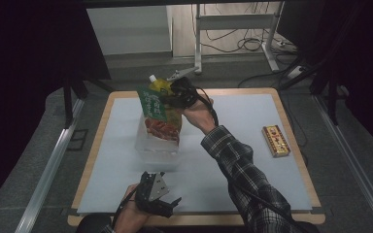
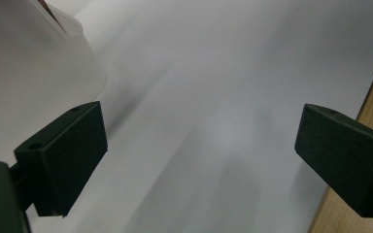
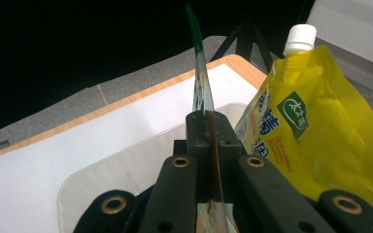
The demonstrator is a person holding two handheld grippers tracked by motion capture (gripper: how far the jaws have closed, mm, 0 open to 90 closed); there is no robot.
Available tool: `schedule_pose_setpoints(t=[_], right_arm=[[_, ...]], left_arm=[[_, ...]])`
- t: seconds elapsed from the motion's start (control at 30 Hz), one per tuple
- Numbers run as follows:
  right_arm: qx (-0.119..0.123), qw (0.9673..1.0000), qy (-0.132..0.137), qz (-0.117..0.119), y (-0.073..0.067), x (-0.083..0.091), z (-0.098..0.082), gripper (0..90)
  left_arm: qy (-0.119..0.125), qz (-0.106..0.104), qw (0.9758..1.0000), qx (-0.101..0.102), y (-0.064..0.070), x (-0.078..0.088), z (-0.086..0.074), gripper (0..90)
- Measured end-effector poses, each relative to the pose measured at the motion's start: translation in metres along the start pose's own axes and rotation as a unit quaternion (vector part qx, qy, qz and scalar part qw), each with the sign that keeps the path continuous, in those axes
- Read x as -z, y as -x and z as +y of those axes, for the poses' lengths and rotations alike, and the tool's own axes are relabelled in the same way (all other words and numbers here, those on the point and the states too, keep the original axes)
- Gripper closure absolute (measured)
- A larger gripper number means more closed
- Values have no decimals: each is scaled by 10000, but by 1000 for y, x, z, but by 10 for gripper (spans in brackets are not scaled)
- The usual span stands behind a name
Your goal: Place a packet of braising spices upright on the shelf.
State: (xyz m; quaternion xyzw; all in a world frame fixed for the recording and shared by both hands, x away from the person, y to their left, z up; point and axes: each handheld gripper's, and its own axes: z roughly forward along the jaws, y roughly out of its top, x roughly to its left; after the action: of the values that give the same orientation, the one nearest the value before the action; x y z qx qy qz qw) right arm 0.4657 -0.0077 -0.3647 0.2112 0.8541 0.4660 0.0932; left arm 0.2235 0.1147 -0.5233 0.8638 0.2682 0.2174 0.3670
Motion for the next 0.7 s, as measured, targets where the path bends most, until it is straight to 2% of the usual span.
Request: schedule_pose_setpoints(t=[0.07, 0.2, 0.4, 0.53, 0.7], right_arm=[[-64, 10000, -8, 44, 1, 0, 0, 851], [-30, 10000, -26, -15, 1, 2, 1, 708], [-121, 9999, -16, -47, 7, 10, -1, 505], [-71, 9998, -119, -115, 8, 14, -6, 415], [-32, 9996, -190, -216, 11, 21, -14, 354]], left_arm=[[-1, 0, 10000, -12, 0, 0, 0, 47], [-30, 18, 10000, -46, 1, 0, 0, 48], [-41, 20, 10000, -51, 1, -1, 0, 49], [-14, 12, 10000, -18, 2, -2, 0, 49], [-14, 14, 10000, 13, 2, -2, 0, 49]])
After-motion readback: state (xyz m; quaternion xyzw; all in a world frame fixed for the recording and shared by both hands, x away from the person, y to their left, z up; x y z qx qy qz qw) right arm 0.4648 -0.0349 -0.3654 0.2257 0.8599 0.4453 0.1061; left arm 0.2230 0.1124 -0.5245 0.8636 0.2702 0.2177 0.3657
